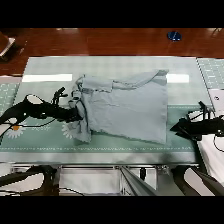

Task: Fold the shirts.

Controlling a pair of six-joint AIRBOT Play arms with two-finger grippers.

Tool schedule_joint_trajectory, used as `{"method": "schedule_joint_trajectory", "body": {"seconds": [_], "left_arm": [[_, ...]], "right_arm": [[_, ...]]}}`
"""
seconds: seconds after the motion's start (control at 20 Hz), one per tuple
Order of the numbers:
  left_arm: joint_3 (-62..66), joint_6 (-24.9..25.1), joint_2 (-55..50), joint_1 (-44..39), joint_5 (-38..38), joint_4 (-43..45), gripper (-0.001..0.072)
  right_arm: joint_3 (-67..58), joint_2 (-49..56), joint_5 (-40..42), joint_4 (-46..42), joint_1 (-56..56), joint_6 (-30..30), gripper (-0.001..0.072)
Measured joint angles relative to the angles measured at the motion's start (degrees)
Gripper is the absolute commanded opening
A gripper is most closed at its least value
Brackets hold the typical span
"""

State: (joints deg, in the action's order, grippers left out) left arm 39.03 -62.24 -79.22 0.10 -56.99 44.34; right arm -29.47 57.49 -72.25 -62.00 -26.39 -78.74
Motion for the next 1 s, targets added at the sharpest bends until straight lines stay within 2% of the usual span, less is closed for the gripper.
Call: {"method": "schedule_joint_trajectory", "body": {"seconds": [0.3, 0.35, 0.4, 0.5, 0.6, 0.75, 1.0], "left_arm": [[0.09, 0.00, -0.07, -0.22, -0.79, -0.07, 0.0018], [0.07, 0.00, -0.07, -0.22, -0.85, -0.07, 0.0018], [0.07, 0.00, -0.07, -0.22, -0.92, -0.13, 0.0018], [0.17, 0.00, -0.07, -0.22, -1.03, -0.44, 0.0017], [1.09, 0.00, 0.28, 0.13, -1.46, -1.38, 0.0017], [5.64, 0.00, 3.58, 1.73, -2.99, -5.29, 0.0017], [23.37, -0.35, 15.72, 6.58, -3.48, -13.62, 0.0017]], "right_arm": [[2.36, 4.59, -1.55, -0.66, 6.88, -0.37, 0.0405], [2.43, 5.46, -0.85, 0.50, 8.02, -0.39, 0.0377], [2.49, 6.34, 0.15, 2.08, 9.22, -0.37, 0.0283], [1.97, 8.09, 4.02, 5.53, 11.52, 0.39, 0.0023], [-0.94, 9.55, 5.99, 9.68, 14.14, 2.64, 0.0021], [-11.67, 9.73, 4.33, 12.66, 16.81, 4.85, 0.0020], [-44.74, 6.45, 0.68, 11.43, 18.32, 4.00, 0.0020]]}}
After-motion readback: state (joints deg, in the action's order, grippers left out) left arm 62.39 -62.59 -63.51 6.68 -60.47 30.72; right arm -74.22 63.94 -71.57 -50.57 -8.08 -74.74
